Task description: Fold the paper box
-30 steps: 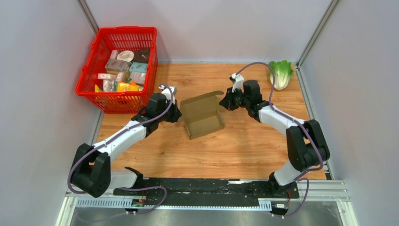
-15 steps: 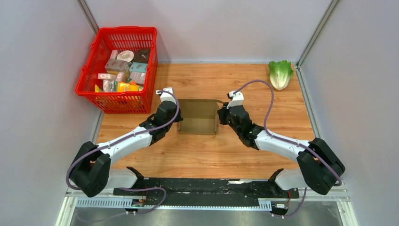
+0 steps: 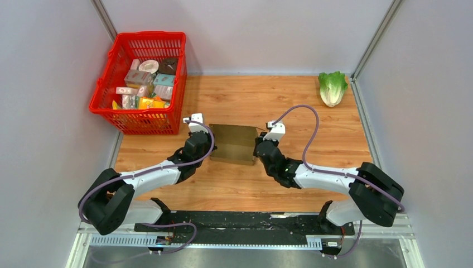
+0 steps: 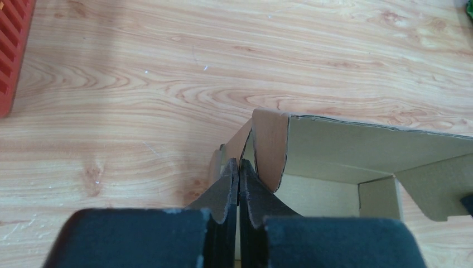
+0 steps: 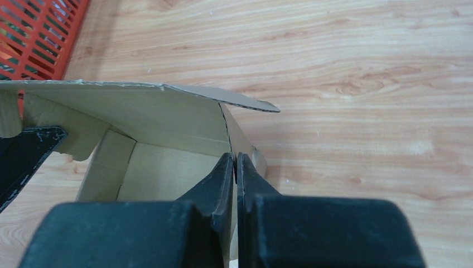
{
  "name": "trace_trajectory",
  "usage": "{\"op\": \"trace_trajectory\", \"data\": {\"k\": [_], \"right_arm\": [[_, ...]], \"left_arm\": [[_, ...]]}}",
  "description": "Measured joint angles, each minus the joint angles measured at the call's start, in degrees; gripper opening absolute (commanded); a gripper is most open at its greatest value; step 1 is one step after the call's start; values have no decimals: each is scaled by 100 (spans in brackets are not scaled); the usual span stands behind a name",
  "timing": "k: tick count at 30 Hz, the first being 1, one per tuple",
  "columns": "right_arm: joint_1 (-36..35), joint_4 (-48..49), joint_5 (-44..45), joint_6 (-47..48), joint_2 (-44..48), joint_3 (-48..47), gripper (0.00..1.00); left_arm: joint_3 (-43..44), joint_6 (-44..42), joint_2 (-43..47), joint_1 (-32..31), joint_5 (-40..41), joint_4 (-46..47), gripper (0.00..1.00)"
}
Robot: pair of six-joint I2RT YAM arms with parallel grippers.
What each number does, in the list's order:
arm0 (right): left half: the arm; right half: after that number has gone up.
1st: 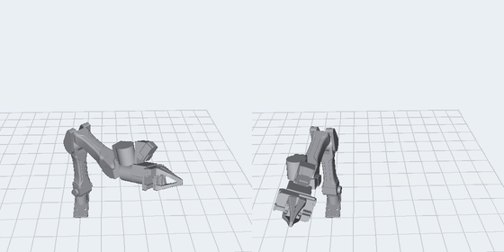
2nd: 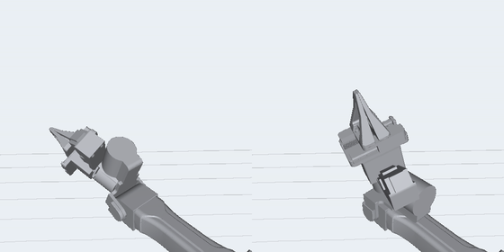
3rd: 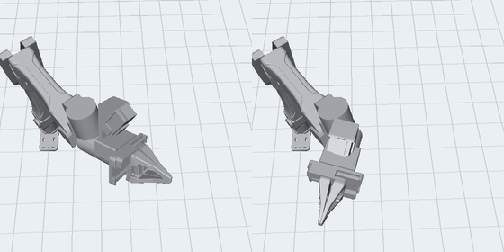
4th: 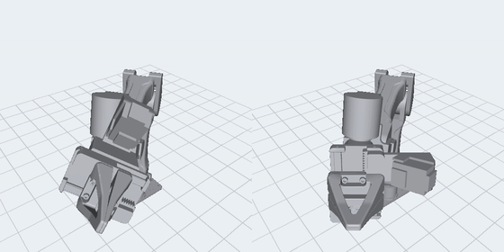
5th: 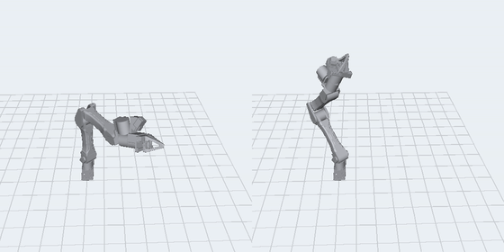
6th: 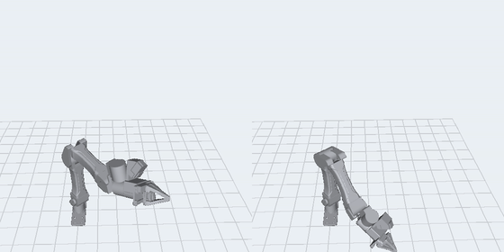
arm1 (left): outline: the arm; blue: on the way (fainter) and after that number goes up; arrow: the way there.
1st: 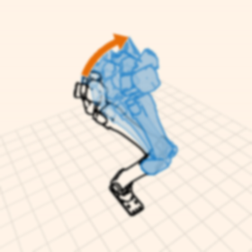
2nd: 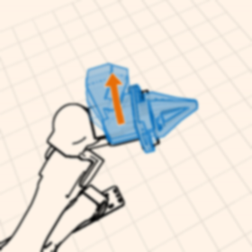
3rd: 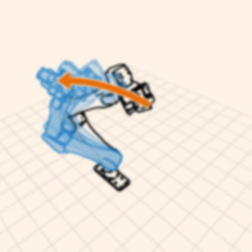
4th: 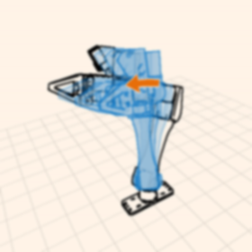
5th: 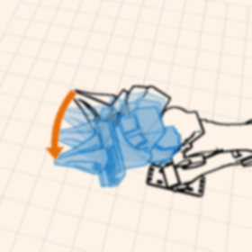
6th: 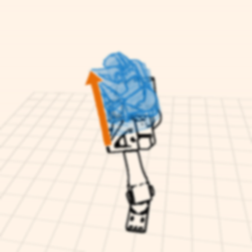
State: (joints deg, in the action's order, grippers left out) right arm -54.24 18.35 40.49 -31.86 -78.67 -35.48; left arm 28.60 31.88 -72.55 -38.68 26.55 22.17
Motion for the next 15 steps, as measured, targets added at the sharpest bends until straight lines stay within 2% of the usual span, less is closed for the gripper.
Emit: {"op": "trace_trajectory", "data": {"k": [9, 15], "right_arm": [[-780, -1001, 1276, -1084, -564, -557, 4], [-1084, -1338, 1735, -1574, -826, -647, 4]], "left_arm": [[-393, -2, 221, -79, 48, 409, 0], [-782, -15, 483, -101, -35, 697, 0]]}}
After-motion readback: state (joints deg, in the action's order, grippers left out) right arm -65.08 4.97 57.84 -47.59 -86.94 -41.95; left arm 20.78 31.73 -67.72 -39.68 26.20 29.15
